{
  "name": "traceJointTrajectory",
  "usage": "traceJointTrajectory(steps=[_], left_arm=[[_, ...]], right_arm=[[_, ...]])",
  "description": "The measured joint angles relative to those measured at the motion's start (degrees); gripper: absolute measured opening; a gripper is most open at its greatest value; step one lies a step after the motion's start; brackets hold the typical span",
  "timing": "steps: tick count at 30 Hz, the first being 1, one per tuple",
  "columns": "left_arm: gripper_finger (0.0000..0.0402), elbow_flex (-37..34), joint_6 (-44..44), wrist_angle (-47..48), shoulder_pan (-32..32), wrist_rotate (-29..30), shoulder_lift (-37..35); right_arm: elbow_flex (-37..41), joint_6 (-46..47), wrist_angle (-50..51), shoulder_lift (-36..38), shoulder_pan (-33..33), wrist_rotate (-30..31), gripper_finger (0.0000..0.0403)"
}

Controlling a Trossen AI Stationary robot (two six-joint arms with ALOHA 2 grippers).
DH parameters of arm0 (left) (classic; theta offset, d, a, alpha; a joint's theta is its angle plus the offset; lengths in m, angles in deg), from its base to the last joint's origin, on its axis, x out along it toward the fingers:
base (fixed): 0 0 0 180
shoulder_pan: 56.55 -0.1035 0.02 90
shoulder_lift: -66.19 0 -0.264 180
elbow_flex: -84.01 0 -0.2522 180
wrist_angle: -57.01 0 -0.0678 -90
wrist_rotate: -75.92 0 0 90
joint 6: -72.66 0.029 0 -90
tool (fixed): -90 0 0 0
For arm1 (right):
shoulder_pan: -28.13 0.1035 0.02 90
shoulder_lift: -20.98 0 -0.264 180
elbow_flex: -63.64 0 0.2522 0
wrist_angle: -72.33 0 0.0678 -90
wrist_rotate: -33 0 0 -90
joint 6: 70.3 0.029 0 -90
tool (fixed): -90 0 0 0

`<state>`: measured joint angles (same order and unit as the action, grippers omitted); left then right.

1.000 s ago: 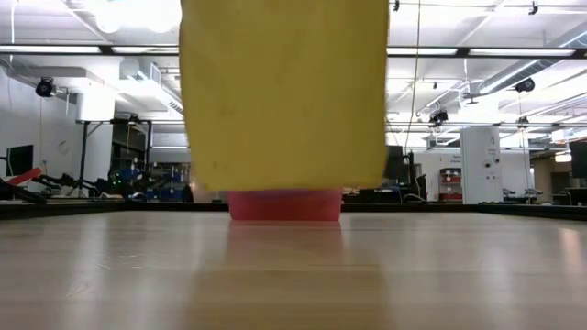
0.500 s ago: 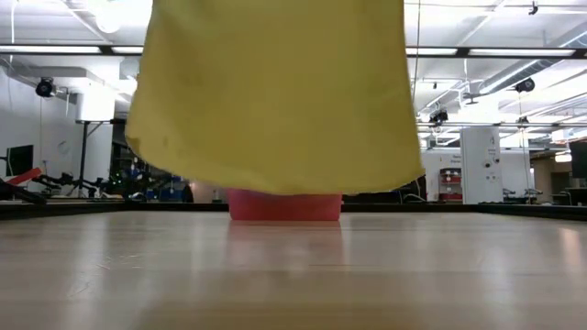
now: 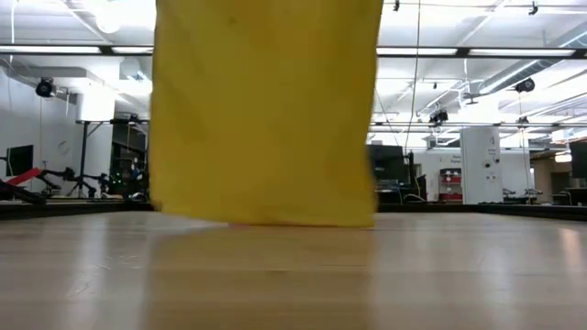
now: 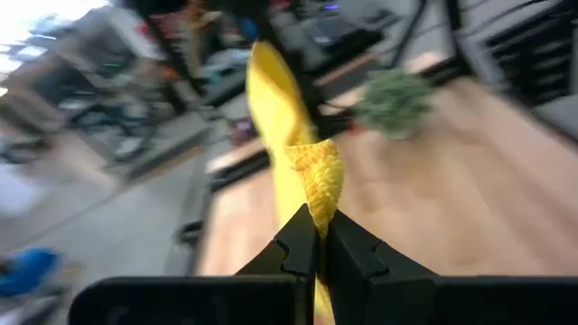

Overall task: Fold microfiber towels
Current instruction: Fold the yellow towel

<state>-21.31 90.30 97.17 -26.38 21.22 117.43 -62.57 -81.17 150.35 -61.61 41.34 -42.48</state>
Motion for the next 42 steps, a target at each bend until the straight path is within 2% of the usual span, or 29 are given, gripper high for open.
traceJointTrajectory(steps=[4, 13, 18, 23, 25, 29, 32, 37, 42], left_arm=[[0.0, -2.0, -1.2, -0.9, 1.2, -5.1, 4.5], [0.0, -1.6, -10.2, -7.5, 7.4, -6.3, 16.4], [0.0, -0.9, -14.8, -9.6, 9.6, -6.5, 21.2], [0.0, -1.0, -18.8, -9.6, 10.2, -6.3, 23.7], [0.0, -1.0, -19.5, -9.8, 10.3, -5.6, 24.1], [0.0, -1.0, -20.3, -9.8, 10.3, -2.1, 24.0], [0.0, -1.0, -20.3, -9.9, 10.3, 2.4, 23.6], [0.0, -1.0, -17.5, -14.7, 9.6, 12.6, 23.1], [0.0, -0.9, -16.9, -17.7, 7.7, 17.3, 22.6]], right_arm=[[4.7, 2.3, 0.2, -0.5, 2.9, -4.1, 0.0038], [13.7, 8.7, -3.5, -0.4, 9.2, -4.7, 0.0038], [20.2, 12.2, -10.4, -0.3, 11.1, -4.4, 0.0038], [31.5, 12.4, -26.3, -0.4, 12.4, -3.5, 0.0038], [36.1, 12.4, -34.0, -0.6, 12.5, -1.4, 0.0038], [44.9, 11.8, -47.9, -1.5, 12.5, 4.9, 0.0038], [50.0, 10.8, -58.0, -3.5, 12.5, 7.0, 0.0038], [54.9, 9.7, -77.0, -9.1, 12.6, 11.7, 0.0038], [55.5, 6.8, -90.2, -14.3, 13.0, 13.0, 0.0038]])
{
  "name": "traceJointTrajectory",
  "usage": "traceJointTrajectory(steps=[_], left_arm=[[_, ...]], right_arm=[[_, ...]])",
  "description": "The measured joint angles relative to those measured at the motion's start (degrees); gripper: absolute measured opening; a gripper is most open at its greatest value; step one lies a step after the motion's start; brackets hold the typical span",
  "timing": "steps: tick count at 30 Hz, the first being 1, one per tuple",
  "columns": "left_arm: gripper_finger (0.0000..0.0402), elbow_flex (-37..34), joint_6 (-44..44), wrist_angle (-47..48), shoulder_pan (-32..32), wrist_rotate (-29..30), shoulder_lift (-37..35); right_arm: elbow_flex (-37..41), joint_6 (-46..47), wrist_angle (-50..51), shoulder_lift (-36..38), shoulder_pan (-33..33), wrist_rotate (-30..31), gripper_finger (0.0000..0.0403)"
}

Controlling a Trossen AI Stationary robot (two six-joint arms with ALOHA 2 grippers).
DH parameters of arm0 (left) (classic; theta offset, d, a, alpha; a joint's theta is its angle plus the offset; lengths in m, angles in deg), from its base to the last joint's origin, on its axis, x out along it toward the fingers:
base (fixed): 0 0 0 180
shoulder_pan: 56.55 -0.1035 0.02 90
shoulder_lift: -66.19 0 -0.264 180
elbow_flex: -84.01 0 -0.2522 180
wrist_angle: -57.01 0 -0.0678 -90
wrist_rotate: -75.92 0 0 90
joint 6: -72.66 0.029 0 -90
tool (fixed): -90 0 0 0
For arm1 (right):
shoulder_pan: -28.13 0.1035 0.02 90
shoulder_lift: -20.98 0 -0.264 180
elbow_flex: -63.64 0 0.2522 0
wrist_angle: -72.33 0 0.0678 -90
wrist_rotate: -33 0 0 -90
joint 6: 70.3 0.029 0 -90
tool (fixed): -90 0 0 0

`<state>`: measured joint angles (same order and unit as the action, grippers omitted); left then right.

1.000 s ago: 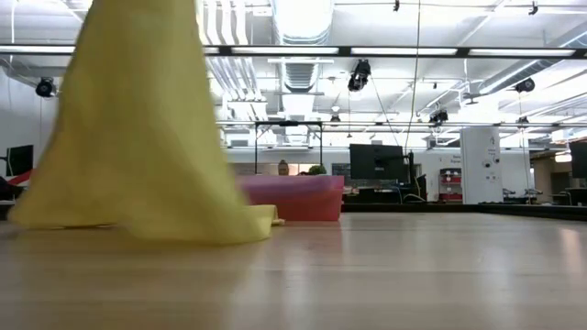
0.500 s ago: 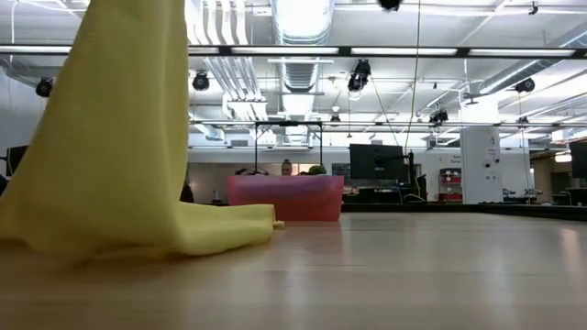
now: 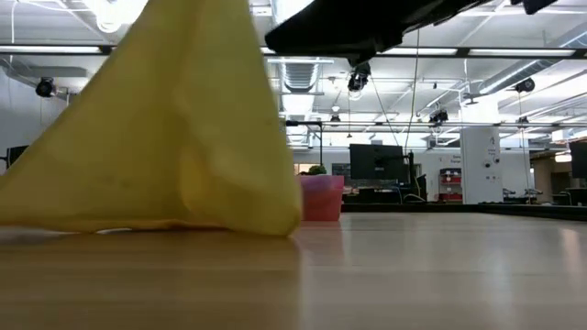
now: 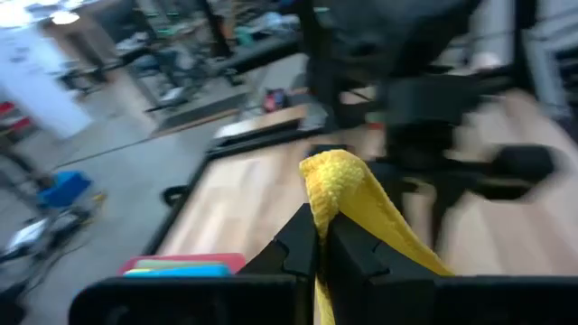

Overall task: Fold microfiber towels
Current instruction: Fold the yellow towel

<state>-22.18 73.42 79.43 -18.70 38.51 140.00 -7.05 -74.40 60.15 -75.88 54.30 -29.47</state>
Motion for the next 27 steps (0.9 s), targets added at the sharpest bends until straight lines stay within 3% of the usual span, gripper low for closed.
traceJointTrajectory(steps=[9, 14, 17, 20, 27], left_arm=[[0.0, 0.0, -0.3, -1.6, -2.9, 12.6, -0.1], [0.0, 0.0, -0.3, -4.5, -4.8, 13.9, -0.1], [0.0, 0.0, -0.3, -4.9, -6.0, 13.9, -0.1], [0.0, 0.0, 0.0, -5.3, -7.1, 13.9, -0.1], [0.0, 0.0, 0.3, -5.2, -9.2, 13.8, -0.1]], right_arm=[[-2.3, -7.7, -1.7, -1.4, 3.0, 13.1, 0.0038], [-5.1, -0.3, 7.5, -1.1, 3.0, 13.3, 0.0055], [-6.9, 3.3, 14.3, -1.6, 2.9, 12.5, 0.0093], [-7.3, 2.9, 14.7, -3.4, 3.0, 12.5, 0.0144], [-6.4, -8.6, -0.7, -12.3, 1.9, 15.9, 0.0241]])
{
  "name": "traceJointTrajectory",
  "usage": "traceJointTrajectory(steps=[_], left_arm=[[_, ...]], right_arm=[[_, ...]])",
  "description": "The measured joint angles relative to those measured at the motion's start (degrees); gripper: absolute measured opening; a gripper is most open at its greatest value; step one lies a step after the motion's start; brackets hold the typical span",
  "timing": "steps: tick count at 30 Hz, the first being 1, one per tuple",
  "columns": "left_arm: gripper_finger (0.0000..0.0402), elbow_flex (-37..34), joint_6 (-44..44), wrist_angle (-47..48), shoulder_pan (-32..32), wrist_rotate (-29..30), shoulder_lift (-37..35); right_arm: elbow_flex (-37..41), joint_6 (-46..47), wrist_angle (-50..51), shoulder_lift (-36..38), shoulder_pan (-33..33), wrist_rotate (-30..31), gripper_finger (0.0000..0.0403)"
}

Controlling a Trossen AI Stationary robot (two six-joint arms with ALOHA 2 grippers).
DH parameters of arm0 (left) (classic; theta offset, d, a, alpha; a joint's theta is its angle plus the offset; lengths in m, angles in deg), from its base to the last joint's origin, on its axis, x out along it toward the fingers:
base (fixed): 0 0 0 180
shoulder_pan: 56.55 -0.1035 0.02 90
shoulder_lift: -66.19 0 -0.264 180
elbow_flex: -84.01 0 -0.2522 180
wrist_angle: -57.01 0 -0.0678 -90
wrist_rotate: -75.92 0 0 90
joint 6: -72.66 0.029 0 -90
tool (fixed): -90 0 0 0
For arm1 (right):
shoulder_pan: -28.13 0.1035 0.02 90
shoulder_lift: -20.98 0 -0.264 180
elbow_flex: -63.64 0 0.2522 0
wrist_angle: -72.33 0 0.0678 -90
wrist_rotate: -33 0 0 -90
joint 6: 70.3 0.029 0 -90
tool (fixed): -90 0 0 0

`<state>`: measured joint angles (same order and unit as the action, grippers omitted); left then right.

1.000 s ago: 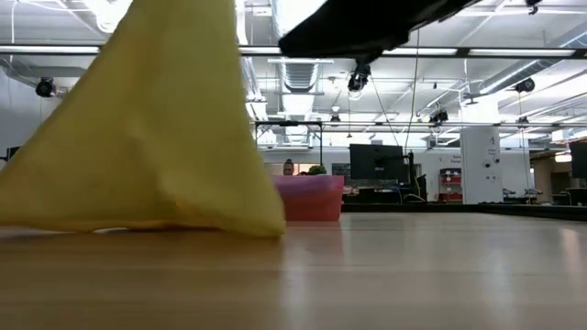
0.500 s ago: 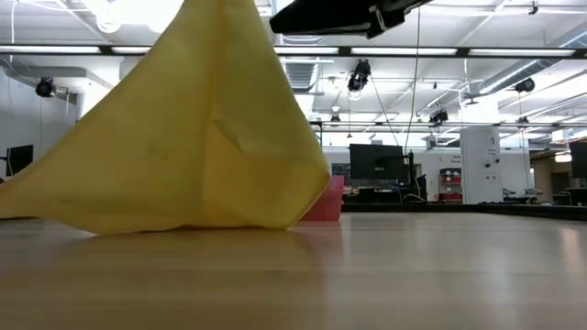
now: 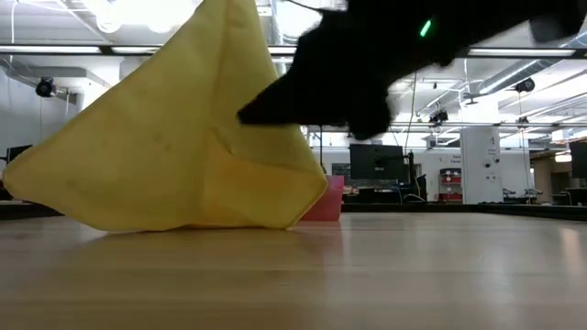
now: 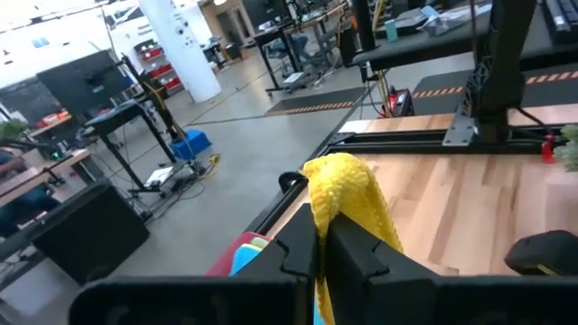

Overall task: Fold microfiber towels
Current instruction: Fold the yellow towel

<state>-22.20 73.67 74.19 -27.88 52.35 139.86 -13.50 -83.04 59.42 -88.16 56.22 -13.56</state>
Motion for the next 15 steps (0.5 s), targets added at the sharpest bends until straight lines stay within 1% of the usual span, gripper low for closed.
traceJointTrajectory(steps=[2, 4, 7, 10, 12, 15], left_arm=[[0.0, 0.0, 1.0, 0.0, -0.1, 0.0, 0.0], [0.0, 0.0, 1.3, 0.0, -0.1, 0.0, 0.0], [0.0, 0.0, 1.3, -0.2, -0.2, -0.1, 0.0], [0.0, 0.0, 1.3, -0.2, -0.2, -0.1, -0.1], [0.0, 0.0, 1.4, -0.2, -0.2, -0.1, -0.1], [0.0, 0.0, 1.4, -0.2, -0.2, -0.1, -0.2]], right_arm=[[-0.2, -3.6, -5.9, -3.2, -0.3, 4.7, 0.0253], [-1.1, -8.2, -11.5, -6.5, -0.4, 7.9, 0.0257], [-3.4, -14.0, -19.2, -11.4, -0.9, 11.5, 0.0254], [-6.2, -24.2, -24.6, -15.6, -1.9, 19.1, 0.0246], [-6.9, -29.4, -29.3, -17.7, -2.7, 20.3, 0.024], [-8.0, -32.9, -32.8, -19.9, -3.8, 20.9, 0.0233]])
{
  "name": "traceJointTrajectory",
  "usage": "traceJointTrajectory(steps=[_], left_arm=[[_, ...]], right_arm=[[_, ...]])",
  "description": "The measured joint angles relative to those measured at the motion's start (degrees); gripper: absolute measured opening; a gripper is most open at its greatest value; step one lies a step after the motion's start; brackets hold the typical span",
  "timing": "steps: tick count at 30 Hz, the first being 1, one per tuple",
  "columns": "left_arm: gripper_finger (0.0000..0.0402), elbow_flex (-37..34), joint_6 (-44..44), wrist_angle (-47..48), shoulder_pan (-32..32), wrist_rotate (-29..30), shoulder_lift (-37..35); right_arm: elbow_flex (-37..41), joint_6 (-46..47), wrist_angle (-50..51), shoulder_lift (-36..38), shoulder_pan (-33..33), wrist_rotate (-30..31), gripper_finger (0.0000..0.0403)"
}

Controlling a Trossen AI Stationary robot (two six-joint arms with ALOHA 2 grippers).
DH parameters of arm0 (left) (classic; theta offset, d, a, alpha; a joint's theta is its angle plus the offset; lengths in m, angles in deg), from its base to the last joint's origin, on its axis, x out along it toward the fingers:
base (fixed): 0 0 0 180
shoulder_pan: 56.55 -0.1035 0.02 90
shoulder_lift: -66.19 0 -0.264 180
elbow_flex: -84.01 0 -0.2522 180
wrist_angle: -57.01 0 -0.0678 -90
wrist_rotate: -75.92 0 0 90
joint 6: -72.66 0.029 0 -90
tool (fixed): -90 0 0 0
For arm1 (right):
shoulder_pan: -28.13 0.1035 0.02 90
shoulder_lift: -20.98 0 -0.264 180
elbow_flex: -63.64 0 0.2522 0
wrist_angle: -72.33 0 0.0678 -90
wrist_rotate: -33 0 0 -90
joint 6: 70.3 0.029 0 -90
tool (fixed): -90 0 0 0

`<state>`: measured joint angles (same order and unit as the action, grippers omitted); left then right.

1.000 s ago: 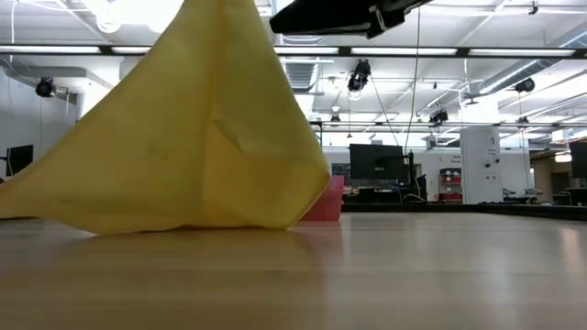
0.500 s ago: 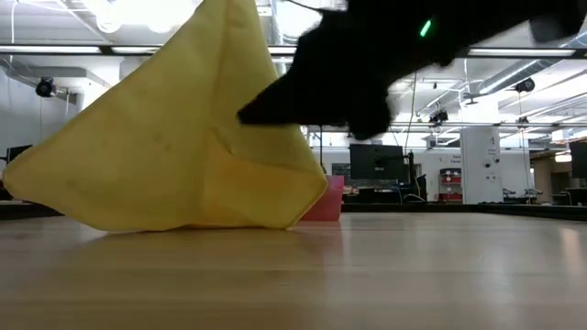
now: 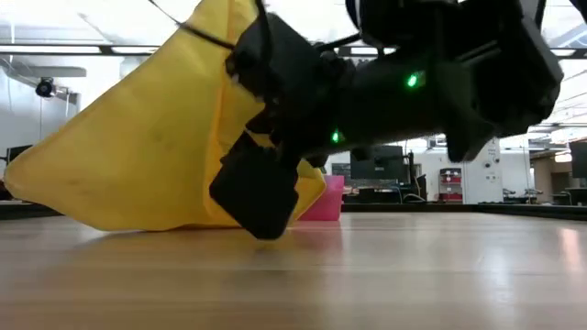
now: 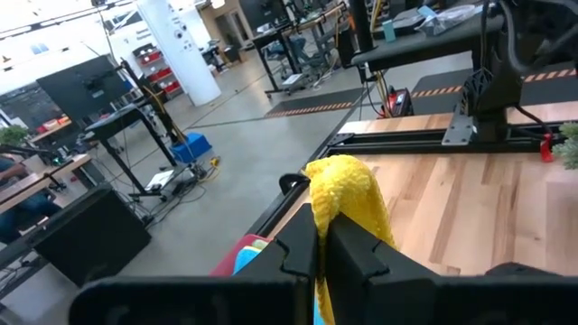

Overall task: Fold microfiber towels
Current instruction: Fold the yellow towel

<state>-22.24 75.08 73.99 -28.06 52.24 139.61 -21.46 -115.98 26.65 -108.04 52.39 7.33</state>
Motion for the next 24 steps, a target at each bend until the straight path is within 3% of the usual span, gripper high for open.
traceJointTrajectory(steps=[12, 16, 20, 24], left_arm=[[0.0, 0.0, 0.0, -0.2, 0.0, 0.0, -0.1], [0.0, 0.0, 0.0, -0.2, 0.0, 0.0, -0.2], [0.0, 0.0, 0.0, -0.2, 0.0, 0.0, -0.2], [0.0, 0.0, 0.0, -0.2, 0.0, 0.0, -0.2]], right_arm=[[-3.3, -3.8, -0.1, -0.7, -5.4, 1.8, 0.0184], [-4.1, -6.0, 0.0, -0.7, -6.2, 1.8, 0.0125], [-4.6, -6.2, -0.1, -0.6, -6.3, 1.2, 0.0037], [-4.9, -6.4, -0.1, -0.5, -6.3, 1.3, 0.0012]])
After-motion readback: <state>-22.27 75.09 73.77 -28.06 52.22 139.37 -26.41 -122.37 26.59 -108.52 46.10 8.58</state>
